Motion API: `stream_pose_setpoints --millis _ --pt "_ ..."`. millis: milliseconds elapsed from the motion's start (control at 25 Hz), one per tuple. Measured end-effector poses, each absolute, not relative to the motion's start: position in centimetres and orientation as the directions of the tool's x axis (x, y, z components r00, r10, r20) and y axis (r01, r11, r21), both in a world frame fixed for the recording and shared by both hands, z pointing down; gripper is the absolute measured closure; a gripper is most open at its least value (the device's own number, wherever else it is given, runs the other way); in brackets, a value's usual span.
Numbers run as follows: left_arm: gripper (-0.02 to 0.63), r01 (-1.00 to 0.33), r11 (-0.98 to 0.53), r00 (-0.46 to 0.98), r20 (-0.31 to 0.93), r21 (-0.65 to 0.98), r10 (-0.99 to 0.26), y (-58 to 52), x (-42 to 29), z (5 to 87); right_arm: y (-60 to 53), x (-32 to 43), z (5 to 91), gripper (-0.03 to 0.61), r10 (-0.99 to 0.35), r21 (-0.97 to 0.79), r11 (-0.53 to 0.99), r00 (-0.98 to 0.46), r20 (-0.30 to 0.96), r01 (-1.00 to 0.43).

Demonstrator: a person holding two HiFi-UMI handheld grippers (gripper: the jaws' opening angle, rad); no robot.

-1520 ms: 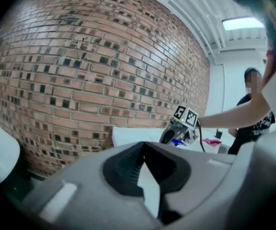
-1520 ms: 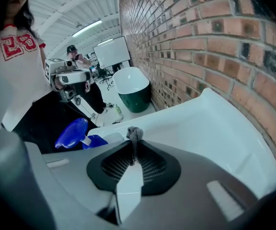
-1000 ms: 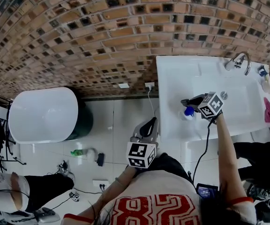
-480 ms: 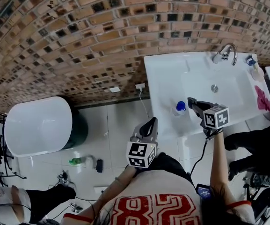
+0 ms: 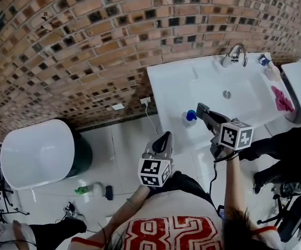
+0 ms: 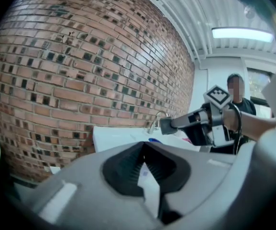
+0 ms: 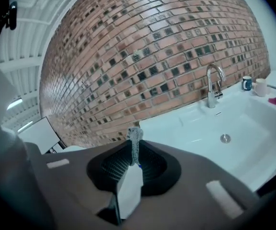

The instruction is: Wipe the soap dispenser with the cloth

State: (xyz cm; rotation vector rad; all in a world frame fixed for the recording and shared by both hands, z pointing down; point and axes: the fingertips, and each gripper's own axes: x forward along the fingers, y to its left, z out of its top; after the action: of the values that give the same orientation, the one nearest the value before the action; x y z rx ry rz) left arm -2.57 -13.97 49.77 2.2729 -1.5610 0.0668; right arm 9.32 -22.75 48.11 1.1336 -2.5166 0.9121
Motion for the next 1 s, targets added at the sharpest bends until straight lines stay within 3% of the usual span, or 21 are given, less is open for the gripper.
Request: stream_pose_setpoints --millis 520,1000 --pt "0.611 -0.906 -0.314 0.384 0.241 0.283 -0.891 -13.5 -2.8 49.4 -22.0 8.2 52.1 0.531 -0.579 -0.703 0.326 -0.721 0.38 -0.632" --pt "0.611 -0.894 -0.337 0.412 0.244 0.295 -0.878 -13.1 -1.8 49.5 -19.9 11.3 52.3 0.531 -0.62 -0.66 0.321 -0.678 0.396 -0.679"
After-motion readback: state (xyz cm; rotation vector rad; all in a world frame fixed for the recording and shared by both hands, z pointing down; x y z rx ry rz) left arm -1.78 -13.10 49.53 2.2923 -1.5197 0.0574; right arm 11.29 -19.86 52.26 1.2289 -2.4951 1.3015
